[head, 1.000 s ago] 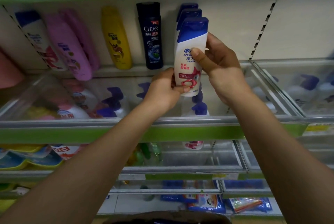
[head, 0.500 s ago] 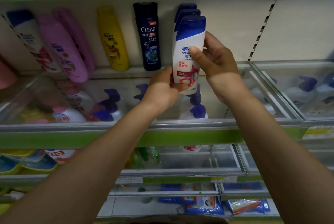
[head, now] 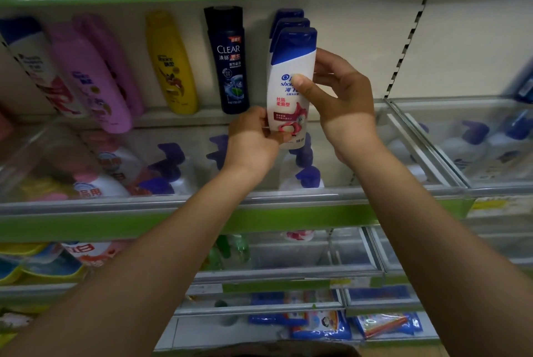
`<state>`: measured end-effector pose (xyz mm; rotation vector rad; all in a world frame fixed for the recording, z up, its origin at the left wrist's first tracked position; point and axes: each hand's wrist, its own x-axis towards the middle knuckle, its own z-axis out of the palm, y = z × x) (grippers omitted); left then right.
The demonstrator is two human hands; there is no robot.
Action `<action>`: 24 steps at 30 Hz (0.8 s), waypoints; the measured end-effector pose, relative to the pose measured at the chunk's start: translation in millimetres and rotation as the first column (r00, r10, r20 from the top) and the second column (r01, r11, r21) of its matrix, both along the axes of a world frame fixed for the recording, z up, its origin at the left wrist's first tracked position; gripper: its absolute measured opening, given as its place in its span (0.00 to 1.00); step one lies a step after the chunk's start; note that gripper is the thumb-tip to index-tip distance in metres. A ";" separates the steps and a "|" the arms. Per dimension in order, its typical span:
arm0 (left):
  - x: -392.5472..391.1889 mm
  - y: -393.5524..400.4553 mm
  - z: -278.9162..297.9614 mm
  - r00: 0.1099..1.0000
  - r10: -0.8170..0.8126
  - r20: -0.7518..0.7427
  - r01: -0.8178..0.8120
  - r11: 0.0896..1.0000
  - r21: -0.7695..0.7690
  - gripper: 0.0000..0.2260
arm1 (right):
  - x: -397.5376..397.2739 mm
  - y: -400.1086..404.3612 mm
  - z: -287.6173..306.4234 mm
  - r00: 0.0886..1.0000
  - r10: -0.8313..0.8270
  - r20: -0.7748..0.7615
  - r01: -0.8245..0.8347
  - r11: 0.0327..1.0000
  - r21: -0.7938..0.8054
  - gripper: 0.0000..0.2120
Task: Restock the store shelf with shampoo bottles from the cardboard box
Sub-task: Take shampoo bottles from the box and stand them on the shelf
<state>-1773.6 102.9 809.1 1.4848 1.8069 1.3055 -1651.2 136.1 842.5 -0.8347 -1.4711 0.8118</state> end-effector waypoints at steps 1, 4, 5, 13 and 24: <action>0.0 0.4 -0.3 1.000 0.014 -0.024 -0.013 1.000 0.005 0.14 | -0.9 -0.4 -0.1 1.000 -0.013 0.006 0.013 1.000 0.006 0.21; -0.1 2.7 -3.2 0.998 0.027 -0.054 -0.027 1.000 0.004 0.14 | -2.2 -0.1 -0.8 0.999 -0.037 0.030 0.036 0.999 0.020 0.20; -0.1 3.3 -3.7 0.998 0.028 -0.061 -0.027 1.000 0.007 0.14 | -2.2 0.2 -1.3 0.998 -0.044 0.035 0.043 0.999 0.027 0.20; -1.6 12.2 -5.5 0.999 0.010 -0.053 -0.007 0.999 0.050 0.18 | -6.7 6.7 -3.8 0.999 0.005 -0.049 -0.007 1.000 -0.026 0.22; 0.7 22.3 -1.4 1.000 0.002 0.008 -0.002 1.000 0.010 0.16 | -10.4 13.7 -1.7 0.999 -0.053 -0.010 0.053 0.999 -0.005 0.20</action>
